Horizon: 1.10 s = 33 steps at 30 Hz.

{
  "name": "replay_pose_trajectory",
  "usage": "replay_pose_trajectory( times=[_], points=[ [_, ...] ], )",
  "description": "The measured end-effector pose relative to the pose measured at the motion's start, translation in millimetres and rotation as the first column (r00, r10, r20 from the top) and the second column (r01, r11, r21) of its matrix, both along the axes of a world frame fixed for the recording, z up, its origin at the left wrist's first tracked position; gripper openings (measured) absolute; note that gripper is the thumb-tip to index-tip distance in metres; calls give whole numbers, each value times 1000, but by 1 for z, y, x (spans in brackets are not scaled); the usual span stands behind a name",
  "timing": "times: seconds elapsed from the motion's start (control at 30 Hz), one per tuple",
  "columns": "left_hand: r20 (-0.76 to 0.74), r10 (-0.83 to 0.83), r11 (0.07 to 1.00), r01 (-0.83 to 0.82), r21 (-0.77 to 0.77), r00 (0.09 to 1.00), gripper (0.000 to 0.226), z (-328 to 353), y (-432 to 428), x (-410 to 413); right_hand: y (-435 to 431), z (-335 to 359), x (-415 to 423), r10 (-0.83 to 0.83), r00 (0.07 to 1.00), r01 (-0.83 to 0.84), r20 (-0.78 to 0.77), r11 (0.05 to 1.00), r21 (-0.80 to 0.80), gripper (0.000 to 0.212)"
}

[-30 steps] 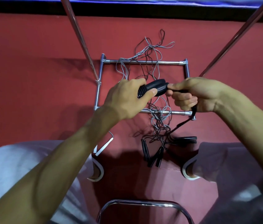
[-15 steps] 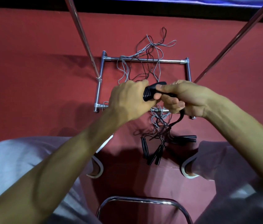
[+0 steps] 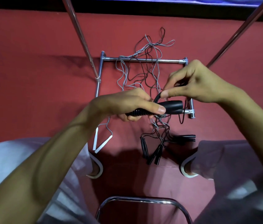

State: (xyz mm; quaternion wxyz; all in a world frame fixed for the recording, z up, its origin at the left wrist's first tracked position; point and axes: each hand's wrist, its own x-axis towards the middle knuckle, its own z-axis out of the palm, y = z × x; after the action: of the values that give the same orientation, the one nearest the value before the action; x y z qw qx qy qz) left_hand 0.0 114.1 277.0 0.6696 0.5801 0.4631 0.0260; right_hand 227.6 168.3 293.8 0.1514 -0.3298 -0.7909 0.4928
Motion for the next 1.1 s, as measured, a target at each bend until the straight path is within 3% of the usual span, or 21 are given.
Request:
replay_pose_trajectory(
  times=[0.1,0.23,0.43,0.57,0.7,0.8,0.87,1.0,1.1],
  points=[
    [126,-39,999,36,26,991,64,10,-4,1,5,-4,2,-10,995,-10,-97,977,-212,35],
    [203,24,994,-45,103,979,57,17,-7,-1,3,-15,-3,-27,973,-70,-230,913,-401,28],
    [283,147,953,-213,217,948,43,17,-6,-6,-5,-29,-18,-139,958,-25,-252,832,-554,43],
    [309,210,911,-300,283,928,22,18,-8,-4,-10,-41,-36,-317,932,126,-176,738,-663,44],
    [101,407,684,-376,625,908,43,-2,-6,-6,-23,-58,-53,-423,904,257,-65,656,-710,32],
    [-170,403,610,-125,783,899,68,-5,-9,-2,-31,-65,-54,-432,901,235,-22,532,-813,34],
    [-265,374,541,23,840,888,84,-5,-13,3,-32,-66,-51,-407,913,215,13,456,-864,34],
    [-161,327,402,17,915,931,62,-14,-20,4,-30,-59,-46,-332,939,223,87,398,-890,36],
    [-75,333,347,-49,937,940,43,-19,-24,7,-29,-56,-44,-278,951,249,135,432,-867,35]
  ],
)
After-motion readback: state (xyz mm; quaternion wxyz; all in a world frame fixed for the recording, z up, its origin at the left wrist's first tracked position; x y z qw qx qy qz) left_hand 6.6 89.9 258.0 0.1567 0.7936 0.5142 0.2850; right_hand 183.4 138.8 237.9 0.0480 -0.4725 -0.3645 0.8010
